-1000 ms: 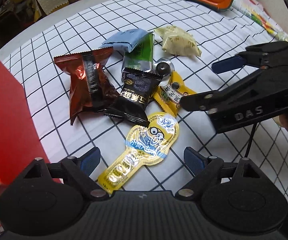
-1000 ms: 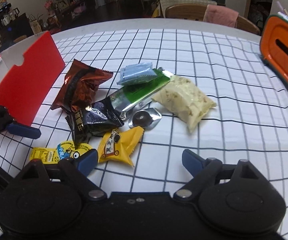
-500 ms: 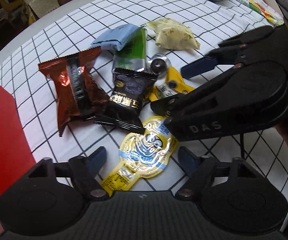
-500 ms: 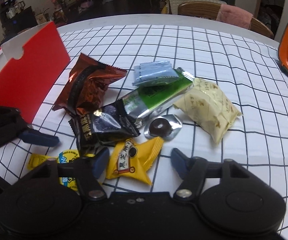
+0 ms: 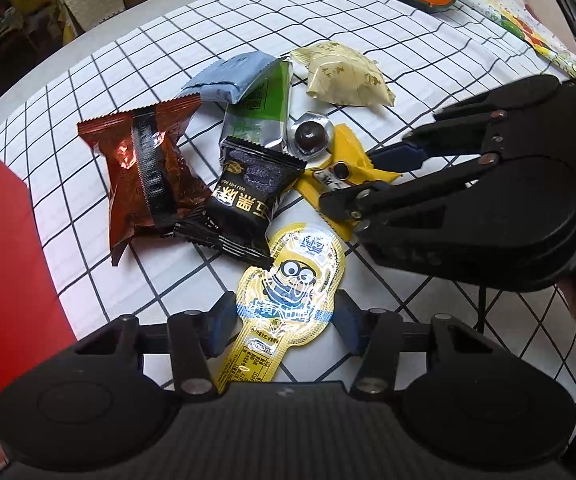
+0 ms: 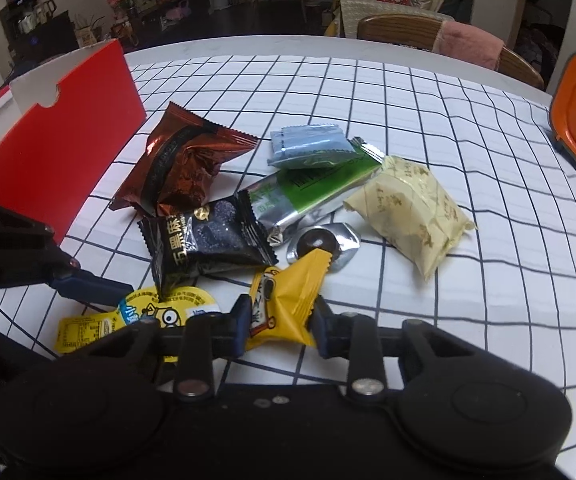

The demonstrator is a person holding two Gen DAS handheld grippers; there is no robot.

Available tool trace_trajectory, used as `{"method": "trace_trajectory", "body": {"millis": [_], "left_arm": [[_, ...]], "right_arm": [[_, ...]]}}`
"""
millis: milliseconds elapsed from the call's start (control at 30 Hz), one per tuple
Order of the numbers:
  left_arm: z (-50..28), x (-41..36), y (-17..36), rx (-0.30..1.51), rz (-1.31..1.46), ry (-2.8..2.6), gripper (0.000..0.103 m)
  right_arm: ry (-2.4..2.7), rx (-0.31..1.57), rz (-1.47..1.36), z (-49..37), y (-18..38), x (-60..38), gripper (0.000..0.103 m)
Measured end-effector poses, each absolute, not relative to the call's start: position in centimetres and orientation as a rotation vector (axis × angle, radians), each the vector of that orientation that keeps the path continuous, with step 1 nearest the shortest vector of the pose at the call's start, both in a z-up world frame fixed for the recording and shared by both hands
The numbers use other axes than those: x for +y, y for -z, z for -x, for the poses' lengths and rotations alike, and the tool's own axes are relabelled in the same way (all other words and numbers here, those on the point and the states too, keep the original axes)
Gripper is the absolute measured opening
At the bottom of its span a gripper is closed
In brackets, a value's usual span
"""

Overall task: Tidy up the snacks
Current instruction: 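Grasp the yellow Minion lollipop with the left gripper while the right gripper grasps the yellow candy packet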

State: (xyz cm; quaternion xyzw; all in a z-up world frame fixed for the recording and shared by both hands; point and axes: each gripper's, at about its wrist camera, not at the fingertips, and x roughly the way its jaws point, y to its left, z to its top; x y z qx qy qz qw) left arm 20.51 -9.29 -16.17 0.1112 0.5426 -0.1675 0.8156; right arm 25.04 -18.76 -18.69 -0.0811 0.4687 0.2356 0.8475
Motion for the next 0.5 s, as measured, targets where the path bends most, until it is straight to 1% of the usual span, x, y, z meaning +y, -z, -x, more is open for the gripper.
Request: {"method": "trace_trajectory", "body": {"millis": [300, 500], "left_arm": [[-18.9, -8.0, 15.8, 1.169, -0.161, 0.32, 0.051], [-17.2, -7.0, 15.2, 1.164, -0.125, 0.31, 0.051]], "right_arm": [[-0.476, 0.97, 0.107, -23.3, 17.6, -20.1, 0.023], [-0.464, 0.959, 0.09, -21.5, 16.9, -20.3, 0.021]]}}
